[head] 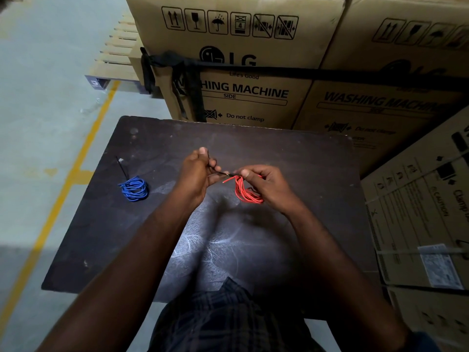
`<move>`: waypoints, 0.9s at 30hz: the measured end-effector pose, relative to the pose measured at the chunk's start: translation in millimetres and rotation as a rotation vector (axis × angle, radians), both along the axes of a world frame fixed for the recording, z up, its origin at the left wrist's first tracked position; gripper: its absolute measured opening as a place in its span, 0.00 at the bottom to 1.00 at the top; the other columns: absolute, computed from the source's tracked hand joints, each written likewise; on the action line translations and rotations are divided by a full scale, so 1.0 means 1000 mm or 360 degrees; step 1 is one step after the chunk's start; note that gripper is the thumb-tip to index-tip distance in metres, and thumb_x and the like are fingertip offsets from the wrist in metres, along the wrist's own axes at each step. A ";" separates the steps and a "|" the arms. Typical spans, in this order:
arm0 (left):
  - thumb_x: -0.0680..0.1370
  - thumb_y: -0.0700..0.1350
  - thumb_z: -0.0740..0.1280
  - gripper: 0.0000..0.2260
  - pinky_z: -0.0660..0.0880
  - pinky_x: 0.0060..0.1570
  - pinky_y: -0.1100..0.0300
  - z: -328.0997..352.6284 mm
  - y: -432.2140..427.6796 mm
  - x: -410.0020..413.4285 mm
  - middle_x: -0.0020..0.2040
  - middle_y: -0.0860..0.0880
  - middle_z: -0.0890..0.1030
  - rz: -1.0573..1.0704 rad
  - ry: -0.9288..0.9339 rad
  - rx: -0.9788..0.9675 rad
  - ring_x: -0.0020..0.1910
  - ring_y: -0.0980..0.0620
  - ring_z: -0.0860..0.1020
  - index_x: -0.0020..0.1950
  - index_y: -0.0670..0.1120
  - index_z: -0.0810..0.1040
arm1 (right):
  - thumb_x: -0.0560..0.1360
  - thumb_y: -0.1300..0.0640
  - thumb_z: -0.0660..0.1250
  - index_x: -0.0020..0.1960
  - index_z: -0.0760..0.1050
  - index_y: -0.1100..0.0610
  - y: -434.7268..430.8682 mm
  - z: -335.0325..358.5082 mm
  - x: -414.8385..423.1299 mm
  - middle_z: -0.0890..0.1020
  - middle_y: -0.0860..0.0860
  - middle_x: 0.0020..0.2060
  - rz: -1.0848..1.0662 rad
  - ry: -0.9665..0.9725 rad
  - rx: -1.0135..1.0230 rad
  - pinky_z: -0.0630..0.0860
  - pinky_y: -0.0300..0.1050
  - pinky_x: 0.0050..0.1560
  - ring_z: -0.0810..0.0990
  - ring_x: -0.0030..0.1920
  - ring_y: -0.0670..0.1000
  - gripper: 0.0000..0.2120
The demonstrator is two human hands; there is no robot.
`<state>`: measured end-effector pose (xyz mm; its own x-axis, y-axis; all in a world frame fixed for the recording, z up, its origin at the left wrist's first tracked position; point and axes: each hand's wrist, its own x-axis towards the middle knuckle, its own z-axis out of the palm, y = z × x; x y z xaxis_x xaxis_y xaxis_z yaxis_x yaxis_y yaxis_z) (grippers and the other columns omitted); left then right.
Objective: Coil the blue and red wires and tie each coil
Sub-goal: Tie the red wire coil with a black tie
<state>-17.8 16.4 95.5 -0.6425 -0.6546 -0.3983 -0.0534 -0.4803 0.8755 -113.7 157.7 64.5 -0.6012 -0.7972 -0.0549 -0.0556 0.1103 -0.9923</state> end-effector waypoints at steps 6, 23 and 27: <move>0.85 0.44 0.53 0.09 0.81 0.43 0.55 -0.003 0.010 0.004 0.28 0.52 0.72 0.0006 0.0137 -0.0270 0.29 0.54 0.78 0.48 0.46 0.69 | 0.79 0.58 0.65 0.47 0.83 0.58 -0.003 -0.002 -0.002 0.83 0.48 0.38 -0.0316 0.0085 0.0012 0.72 0.34 0.39 0.78 0.37 0.39 0.09; 0.85 0.42 0.54 0.08 0.80 0.42 0.57 -0.006 0.023 0.003 0.28 0.53 0.72 -0.0179 0.0211 -0.0589 0.29 0.55 0.75 0.47 0.46 0.68 | 0.81 0.52 0.60 0.35 0.71 0.56 -0.007 0.004 -0.010 0.66 0.50 0.27 -0.0725 -0.0248 -0.0032 0.59 0.39 0.25 0.62 0.24 0.44 0.18; 0.85 0.43 0.54 0.08 0.80 0.41 0.57 -0.007 0.013 0.006 0.27 0.54 0.72 -0.0097 0.0212 -0.0385 0.28 0.56 0.74 0.49 0.46 0.69 | 0.82 0.53 0.60 0.46 0.74 0.72 0.000 0.004 -0.012 0.66 0.51 0.28 -0.0387 -0.0279 -0.0049 0.58 0.36 0.23 0.62 0.23 0.43 0.20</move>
